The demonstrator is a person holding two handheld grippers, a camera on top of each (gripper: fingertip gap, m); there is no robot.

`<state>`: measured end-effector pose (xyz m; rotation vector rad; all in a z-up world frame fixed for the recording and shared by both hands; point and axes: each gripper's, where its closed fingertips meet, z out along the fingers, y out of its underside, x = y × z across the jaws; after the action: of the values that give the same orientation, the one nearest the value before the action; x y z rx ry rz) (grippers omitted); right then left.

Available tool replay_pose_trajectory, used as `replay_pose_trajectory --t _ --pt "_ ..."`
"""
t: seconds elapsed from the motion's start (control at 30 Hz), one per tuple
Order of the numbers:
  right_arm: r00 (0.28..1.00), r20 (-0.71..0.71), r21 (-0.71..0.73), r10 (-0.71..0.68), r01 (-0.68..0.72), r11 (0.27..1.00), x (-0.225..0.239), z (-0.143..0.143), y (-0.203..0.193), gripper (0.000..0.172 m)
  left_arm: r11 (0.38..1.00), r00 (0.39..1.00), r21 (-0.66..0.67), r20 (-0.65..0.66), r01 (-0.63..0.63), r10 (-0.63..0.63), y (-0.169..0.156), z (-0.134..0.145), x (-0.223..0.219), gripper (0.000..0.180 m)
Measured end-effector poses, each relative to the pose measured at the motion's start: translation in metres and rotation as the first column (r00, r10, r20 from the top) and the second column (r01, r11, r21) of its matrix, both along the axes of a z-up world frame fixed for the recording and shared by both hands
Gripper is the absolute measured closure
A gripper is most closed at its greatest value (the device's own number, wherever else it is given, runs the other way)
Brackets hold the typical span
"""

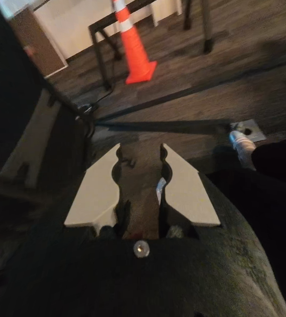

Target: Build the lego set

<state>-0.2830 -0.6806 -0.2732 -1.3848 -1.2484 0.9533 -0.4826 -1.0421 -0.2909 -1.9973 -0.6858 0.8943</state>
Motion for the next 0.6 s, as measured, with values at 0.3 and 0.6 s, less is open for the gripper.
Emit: replay_pose_trajectory --t 0.3,0.6 --pt "0.854 -0.012 0.034 -0.521 0.521 0.853 0.171 -0.007 0.102 0.159 0.830 0.853 0.274 0.060 0.485 -0.518 0.226 -0.009 0.048 0.137" --pt "0.528 -0.018 0.057 -0.849 0.848 0.526 0.295 -0.036 0.125 0.161 0.523 0.525 0.539 0.166 0.660 -0.834 0.420 -0.025 0.163 0.139"
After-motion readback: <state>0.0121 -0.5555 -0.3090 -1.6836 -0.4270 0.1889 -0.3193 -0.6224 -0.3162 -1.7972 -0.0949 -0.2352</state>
